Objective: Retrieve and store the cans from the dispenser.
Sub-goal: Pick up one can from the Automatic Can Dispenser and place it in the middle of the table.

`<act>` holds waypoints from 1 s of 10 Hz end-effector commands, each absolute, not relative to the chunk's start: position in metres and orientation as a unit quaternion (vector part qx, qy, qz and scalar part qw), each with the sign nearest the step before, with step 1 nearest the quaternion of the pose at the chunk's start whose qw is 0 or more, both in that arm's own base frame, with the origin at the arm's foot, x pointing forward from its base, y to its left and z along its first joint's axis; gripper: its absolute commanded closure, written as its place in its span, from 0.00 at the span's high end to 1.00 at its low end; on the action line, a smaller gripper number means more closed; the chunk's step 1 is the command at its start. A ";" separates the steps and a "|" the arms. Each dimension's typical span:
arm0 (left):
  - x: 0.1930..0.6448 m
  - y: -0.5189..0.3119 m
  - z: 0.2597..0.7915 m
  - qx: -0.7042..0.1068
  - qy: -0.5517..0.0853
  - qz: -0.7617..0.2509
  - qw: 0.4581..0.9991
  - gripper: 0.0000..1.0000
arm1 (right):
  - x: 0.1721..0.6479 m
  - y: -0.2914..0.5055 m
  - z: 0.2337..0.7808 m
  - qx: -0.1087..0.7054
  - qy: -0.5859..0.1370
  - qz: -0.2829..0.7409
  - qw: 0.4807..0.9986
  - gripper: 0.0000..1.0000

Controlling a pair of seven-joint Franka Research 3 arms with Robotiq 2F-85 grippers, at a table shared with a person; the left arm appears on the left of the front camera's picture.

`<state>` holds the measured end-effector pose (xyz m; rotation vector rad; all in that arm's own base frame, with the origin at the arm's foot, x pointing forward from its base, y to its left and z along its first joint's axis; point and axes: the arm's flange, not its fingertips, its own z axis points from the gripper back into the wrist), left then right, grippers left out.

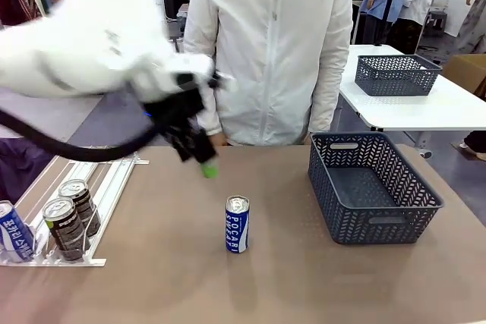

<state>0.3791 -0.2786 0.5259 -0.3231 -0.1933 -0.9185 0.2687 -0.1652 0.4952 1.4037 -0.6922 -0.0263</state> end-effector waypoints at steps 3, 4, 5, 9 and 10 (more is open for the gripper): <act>0.349 -0.054 0.566 -0.316 -0.205 -0.280 0.883 1.00 | 0.271 -0.164 0.500 0.638 -0.321 -0.013 0.700 1.00; 0.340 -0.004 0.567 -0.362 -0.233 -0.242 0.870 1.00 | 0.271 -0.164 0.500 0.638 -0.321 -0.013 0.700 1.00; 0.331 0.039 0.561 -0.392 -0.257 -0.196 0.861 1.00 | 0.271 -0.164 0.500 0.638 -0.321 -0.013 0.700 1.00; 0.309 0.141 0.504 -0.536 -0.296 -0.146 0.777 1.00 | 0.271 -0.164 0.500 0.638 -0.321 -0.013 0.700 1.00; 0.309 0.148 0.497 -0.537 -0.272 -0.155 0.784 1.00 | 0.271 -0.164 0.500 0.638 -0.321 -0.013 0.700 1.00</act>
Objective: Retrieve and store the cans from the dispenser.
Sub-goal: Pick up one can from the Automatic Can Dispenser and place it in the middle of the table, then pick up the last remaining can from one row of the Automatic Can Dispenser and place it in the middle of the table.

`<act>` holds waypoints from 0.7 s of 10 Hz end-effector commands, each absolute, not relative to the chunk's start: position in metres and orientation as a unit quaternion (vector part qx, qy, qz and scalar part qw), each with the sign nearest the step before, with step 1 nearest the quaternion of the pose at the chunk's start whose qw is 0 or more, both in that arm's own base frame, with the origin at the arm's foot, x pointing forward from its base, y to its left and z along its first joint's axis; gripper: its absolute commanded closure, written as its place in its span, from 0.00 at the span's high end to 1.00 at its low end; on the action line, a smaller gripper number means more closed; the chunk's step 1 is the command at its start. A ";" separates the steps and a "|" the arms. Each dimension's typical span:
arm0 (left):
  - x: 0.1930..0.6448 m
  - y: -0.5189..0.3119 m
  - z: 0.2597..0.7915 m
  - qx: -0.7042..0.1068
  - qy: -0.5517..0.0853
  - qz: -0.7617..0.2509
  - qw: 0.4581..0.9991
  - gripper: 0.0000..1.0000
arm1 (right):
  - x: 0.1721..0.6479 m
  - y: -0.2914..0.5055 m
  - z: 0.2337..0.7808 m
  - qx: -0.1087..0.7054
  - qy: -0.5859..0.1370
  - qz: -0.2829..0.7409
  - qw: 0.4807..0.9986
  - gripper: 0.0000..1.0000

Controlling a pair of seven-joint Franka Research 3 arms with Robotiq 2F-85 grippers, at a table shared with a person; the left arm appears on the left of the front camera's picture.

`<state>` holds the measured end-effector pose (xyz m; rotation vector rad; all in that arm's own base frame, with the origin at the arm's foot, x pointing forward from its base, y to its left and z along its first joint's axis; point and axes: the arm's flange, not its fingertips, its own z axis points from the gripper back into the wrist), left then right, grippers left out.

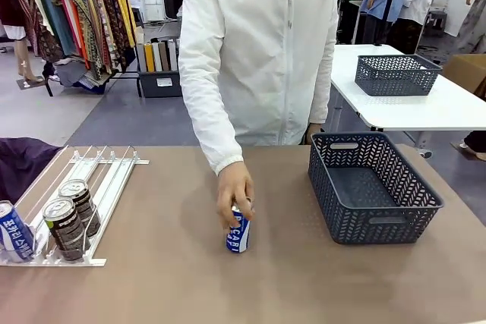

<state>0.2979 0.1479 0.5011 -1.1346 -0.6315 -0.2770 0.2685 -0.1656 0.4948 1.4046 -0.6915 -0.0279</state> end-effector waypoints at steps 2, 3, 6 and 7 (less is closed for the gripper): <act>0.299 0.143 0.515 -0.505 -0.300 -0.120 0.800 1.00 | 0.271 -0.164 0.500 0.638 -0.321 -0.013 0.700 1.00; 0.299 0.143 0.515 -0.505 -0.300 -0.120 0.800 1.00 | 0.271 -0.164 0.500 0.638 -0.321 -0.013 0.700 1.00; 0.299 0.143 0.515 -0.505 -0.300 -0.120 0.800 1.00 | 0.271 -0.164 0.500 0.638 -0.321 -0.013 0.700 1.00; 0.299 0.143 0.515 -0.505 -0.300 -0.120 0.800 1.00 | 0.271 -0.164 0.500 0.638 -0.321 -0.013 0.700 1.00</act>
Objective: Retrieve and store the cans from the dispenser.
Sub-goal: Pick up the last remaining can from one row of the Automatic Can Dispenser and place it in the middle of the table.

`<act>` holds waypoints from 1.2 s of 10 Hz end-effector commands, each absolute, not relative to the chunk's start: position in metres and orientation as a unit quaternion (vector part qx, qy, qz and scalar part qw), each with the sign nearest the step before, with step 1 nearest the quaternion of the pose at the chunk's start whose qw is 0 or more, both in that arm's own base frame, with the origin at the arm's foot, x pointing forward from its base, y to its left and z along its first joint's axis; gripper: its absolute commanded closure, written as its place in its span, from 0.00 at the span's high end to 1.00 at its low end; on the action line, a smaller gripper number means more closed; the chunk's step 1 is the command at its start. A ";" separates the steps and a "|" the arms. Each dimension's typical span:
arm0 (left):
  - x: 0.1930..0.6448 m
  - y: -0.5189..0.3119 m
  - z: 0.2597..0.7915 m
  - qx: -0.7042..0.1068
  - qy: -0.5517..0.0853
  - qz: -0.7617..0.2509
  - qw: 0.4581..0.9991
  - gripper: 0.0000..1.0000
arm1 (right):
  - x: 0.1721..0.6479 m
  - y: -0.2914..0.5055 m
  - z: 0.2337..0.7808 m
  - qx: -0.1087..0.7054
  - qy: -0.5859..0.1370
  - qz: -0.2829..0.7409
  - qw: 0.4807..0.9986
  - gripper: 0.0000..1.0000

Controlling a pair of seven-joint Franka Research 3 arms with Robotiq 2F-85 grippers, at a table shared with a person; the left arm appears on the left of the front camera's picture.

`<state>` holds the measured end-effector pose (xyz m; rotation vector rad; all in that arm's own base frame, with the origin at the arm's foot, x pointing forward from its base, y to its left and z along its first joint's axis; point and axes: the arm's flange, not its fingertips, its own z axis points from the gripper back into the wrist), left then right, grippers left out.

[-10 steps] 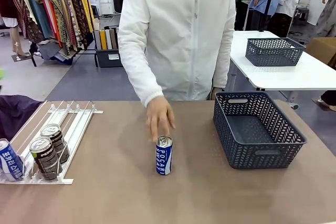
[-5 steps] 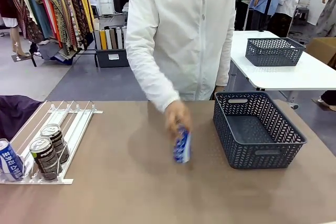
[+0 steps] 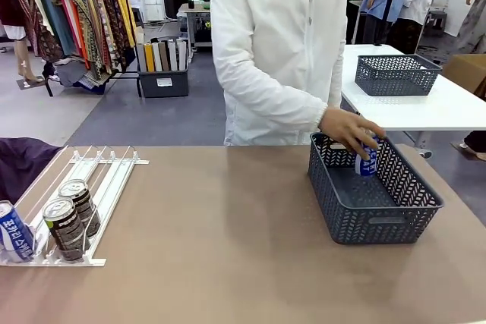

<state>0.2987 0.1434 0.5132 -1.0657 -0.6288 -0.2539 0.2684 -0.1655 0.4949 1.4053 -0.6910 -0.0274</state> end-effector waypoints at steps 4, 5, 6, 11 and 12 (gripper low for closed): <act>0.298 0.144 0.513 -0.499 -0.294 -0.118 0.807 1.00 | 0.271 -0.164 0.500 0.638 -0.321 -0.013 0.700 1.00; 0.295 0.131 0.530 -0.414 -0.283 -0.134 0.855 1.00 | 0.271 -0.164 0.500 0.638 -0.321 -0.013 0.700 1.00; 0.294 0.113 0.549 -0.300 -0.212 -0.157 0.917 1.00 | 0.271 -0.164 0.500 0.638 -0.321 -0.013 0.700 1.00; 0.283 0.057 0.557 0.033 0.025 -0.101 0.994 1.00 | 0.271 -0.164 0.500 0.638 -0.321 -0.013 0.700 1.00; 0.285 0.056 0.553 0.040 0.023 -0.088 0.995 1.00 | 0.271 -0.164 0.500 0.638 -0.321 -0.013 0.700 1.00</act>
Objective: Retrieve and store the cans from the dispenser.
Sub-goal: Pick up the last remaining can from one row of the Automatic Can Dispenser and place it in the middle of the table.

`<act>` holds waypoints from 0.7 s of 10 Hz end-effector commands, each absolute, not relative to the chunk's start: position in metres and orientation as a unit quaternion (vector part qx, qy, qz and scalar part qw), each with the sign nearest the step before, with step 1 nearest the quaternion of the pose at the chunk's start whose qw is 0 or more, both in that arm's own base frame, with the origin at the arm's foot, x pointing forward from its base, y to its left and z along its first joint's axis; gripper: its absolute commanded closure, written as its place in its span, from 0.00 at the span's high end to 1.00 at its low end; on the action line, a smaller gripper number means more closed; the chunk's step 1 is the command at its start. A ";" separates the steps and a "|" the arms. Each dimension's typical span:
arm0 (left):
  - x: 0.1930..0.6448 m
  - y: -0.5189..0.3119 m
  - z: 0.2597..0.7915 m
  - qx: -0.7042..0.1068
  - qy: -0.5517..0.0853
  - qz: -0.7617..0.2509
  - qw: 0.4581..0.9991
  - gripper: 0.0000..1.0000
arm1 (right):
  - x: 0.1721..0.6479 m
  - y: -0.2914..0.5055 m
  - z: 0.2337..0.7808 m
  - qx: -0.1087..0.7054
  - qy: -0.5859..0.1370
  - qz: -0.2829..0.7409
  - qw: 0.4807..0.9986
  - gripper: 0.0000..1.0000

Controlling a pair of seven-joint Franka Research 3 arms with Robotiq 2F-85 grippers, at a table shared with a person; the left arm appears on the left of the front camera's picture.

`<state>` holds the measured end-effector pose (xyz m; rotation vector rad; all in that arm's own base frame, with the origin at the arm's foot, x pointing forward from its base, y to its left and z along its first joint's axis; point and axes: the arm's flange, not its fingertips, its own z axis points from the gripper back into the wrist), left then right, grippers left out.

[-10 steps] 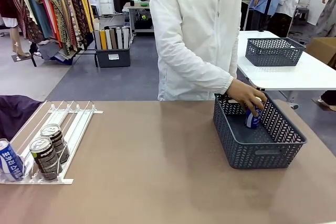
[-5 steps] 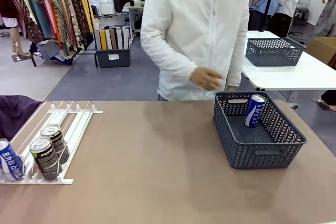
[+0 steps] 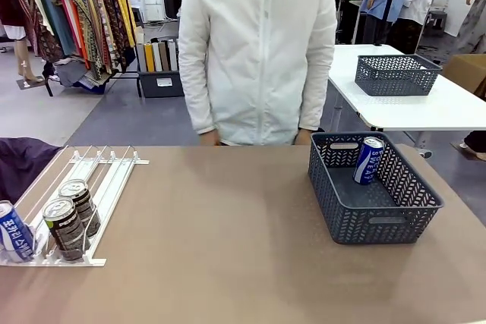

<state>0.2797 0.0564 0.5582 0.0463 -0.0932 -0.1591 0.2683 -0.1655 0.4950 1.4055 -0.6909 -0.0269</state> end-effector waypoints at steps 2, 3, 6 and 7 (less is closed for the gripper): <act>0.280 0.056 0.558 0.023 -0.047 -0.079 0.995 1.00 | 0.271 -0.164 0.500 0.638 -0.321 -0.013 0.700 1.00; 0.280 0.056 0.558 0.023 -0.047 -0.079 0.995 1.00 | 0.271 -0.164 0.500 0.638 -0.321 -0.013 0.700 1.00; 0.283 0.053 0.555 0.025 -0.037 -0.086 0.995 1.00 | 0.271 -0.164 0.500 0.638 -0.321 -0.013 0.700 1.00; 0.293 0.051 0.533 0.015 -0.038 -0.062 0.997 1.00 | 0.271 -0.164 0.500 0.638 -0.321 -0.013 0.700 1.00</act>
